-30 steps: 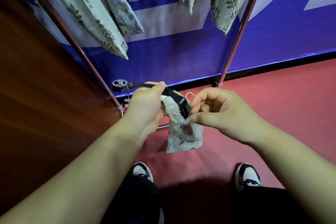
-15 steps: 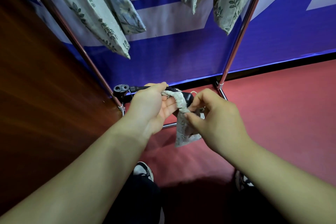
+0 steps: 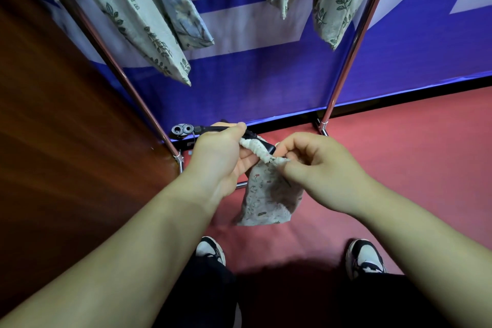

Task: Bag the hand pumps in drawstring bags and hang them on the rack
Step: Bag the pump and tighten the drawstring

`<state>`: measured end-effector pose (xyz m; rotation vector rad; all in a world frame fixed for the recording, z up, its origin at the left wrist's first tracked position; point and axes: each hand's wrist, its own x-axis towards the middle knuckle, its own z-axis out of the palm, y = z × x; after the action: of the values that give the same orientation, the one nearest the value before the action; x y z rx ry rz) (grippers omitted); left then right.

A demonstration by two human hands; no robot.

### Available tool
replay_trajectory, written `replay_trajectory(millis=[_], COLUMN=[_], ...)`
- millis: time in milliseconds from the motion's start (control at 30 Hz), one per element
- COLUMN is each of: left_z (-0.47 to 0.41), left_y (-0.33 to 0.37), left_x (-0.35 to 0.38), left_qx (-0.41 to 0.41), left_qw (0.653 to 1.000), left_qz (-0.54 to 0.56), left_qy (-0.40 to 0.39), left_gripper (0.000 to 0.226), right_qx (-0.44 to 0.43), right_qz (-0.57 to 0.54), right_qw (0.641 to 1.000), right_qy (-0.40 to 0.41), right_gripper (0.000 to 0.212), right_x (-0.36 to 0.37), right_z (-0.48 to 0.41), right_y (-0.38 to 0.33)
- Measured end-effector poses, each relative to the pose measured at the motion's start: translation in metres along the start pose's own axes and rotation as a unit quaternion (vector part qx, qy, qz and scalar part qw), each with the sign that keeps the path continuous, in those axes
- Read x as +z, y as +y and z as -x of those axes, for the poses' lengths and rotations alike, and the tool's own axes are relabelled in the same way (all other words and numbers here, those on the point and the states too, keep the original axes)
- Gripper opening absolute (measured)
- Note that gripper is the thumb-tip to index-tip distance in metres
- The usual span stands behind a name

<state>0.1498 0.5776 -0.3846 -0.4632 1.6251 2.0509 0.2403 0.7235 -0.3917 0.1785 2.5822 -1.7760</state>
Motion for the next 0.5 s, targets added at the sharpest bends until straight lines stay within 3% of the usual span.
replay_trajectory(millis=[133,300,500], left_z=[0.006,0.011,0.014], left_y=[0.001,0.002,-0.003], left_x=[0.003,0.001,0.001], left_qx=[0.002,0.017,0.006], left_qw=[1.0,0.993,0.98], left_qz=[-0.01,-0.095,-0.151], left_qy=[-0.029,-0.067,-0.13], left_gripper=[0.011,0.011,0.02], right_qx=[-0.01,0.015,0.018], right_qz=[0.05,-0.1,-0.143], right_qw=[0.997,0.994,0.989], right_qy=[0.054,0.028,0.014], right_gripper=[0.013,0.012,0.014], right_x=[-0.001,-0.01,-0.022], right_z=[0.0,-0.003,-0.003], right_y=[0.001,0.001,-0.002])
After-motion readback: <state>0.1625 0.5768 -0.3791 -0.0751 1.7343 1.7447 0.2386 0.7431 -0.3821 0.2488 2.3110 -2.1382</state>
